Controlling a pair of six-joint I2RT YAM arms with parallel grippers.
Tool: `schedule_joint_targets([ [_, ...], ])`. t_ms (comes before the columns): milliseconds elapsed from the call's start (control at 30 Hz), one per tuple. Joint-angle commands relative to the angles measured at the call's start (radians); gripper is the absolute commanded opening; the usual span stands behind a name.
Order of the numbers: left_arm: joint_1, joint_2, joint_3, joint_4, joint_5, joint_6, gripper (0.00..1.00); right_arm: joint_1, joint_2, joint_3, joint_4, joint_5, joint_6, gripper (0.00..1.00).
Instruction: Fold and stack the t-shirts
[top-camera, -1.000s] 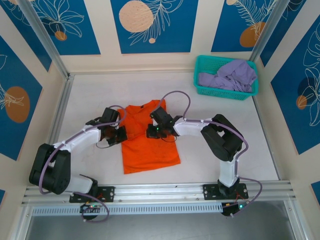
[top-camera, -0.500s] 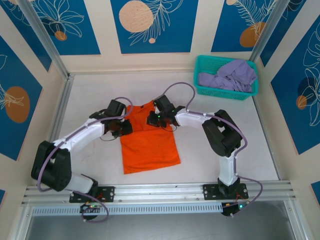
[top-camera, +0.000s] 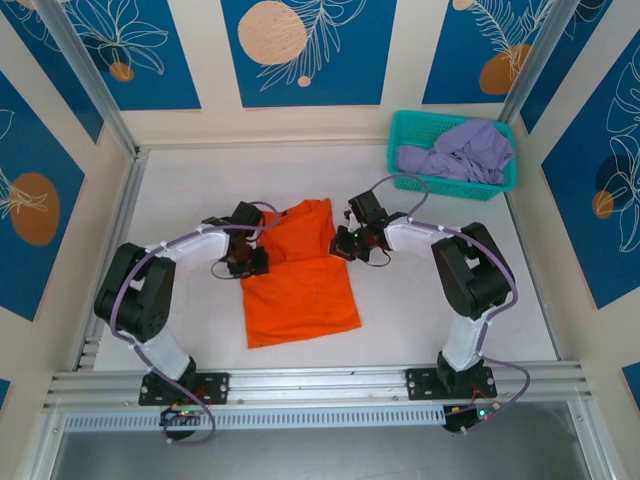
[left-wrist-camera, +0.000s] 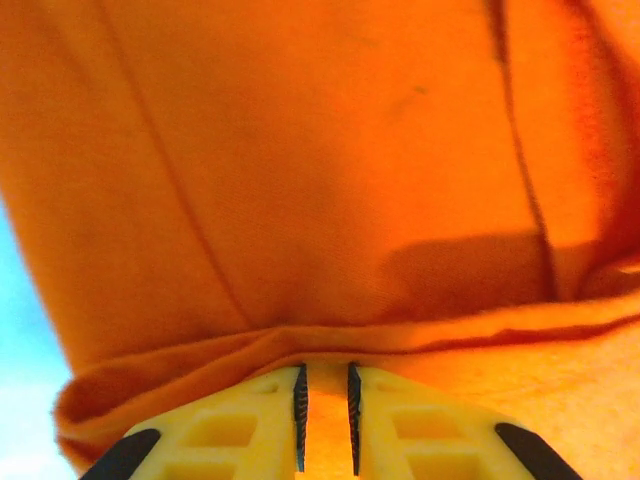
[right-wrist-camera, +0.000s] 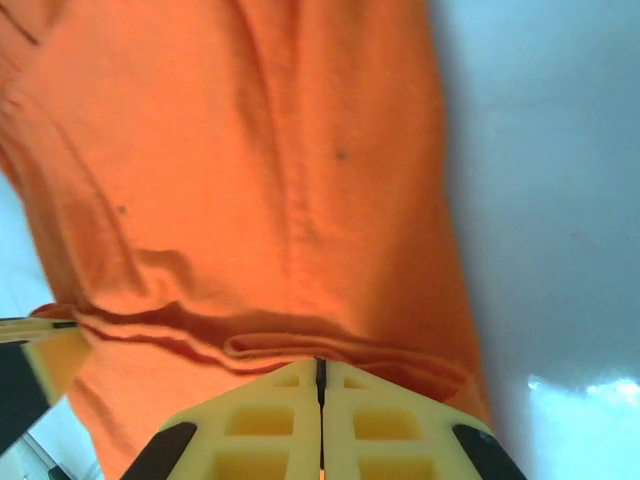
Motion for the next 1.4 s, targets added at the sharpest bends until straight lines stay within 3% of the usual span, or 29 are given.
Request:
schedule_joint_targets([
  [0, 0.023, 0.025, -0.022, -0.008, -0.035, -0.019, 0.23, -0.011, 0.081, 0.049, -0.066, -0.054, -0.019, 0.09],
  [167, 0.053, 0.017, 0.0, -0.034, -0.048, -0.017, 0.32, -0.032, 0.056, 0.057, -0.087, -0.036, -0.011, 0.1],
  [233, 0.057, -0.014, 0.019, -0.063, -0.073, -0.009, 0.42, -0.038, 0.018, 0.055, -0.109, -0.015, -0.019, 0.11],
  [333, 0.059, -0.08, 0.043, -0.118, -0.106, -0.003, 0.65, -0.056, -0.052, 0.043, -0.135, -0.022, -0.011, 0.14],
  [400, 0.058, -0.146, 0.037, -0.167, -0.121, -0.013, 0.81, -0.062, -0.127, 0.003, -0.138, -0.02, -0.008, 0.22],
  [500, 0.05, -0.261, -0.013, -0.231, -0.11, -0.034, 0.89, -0.053, -0.259, -0.092, -0.147, -0.034, -0.026, 0.51],
  [567, 0.038, -0.331, -0.067, -0.265, -0.076, -0.052, 0.89, -0.036, -0.337, -0.169, -0.16, -0.079, -0.047, 0.64],
  [633, 0.015, -0.39, -0.133, -0.291, -0.027, -0.076, 0.81, -0.015, -0.39, -0.239, -0.187, -0.128, -0.064, 0.71],
  [767, -0.056, -0.481, -0.269, -0.304, 0.071, -0.166, 0.53, 0.017, -0.452, -0.327, -0.288, -0.152, -0.094, 0.7],
  [800, -0.071, -0.5, -0.299, -0.299, 0.095, -0.195, 0.5, 0.023, -0.458, -0.344, -0.299, -0.16, -0.093, 0.68],
  [1100, -0.089, -0.61, -0.534, -0.18, 0.241, -0.418, 0.48, 0.12, -0.369, -0.345, -0.323, -0.17, -0.067, 0.54],
  [1267, -0.087, -0.613, -0.558, -0.172, 0.259, -0.414, 0.47, 0.179, -0.34, -0.322, -0.319, -0.158, -0.051, 0.52],
  [1367, -0.087, -0.603, -0.56, -0.157, 0.249, -0.407, 0.41, 0.19, -0.314, -0.315, -0.315, -0.152, -0.041, 0.5],
])
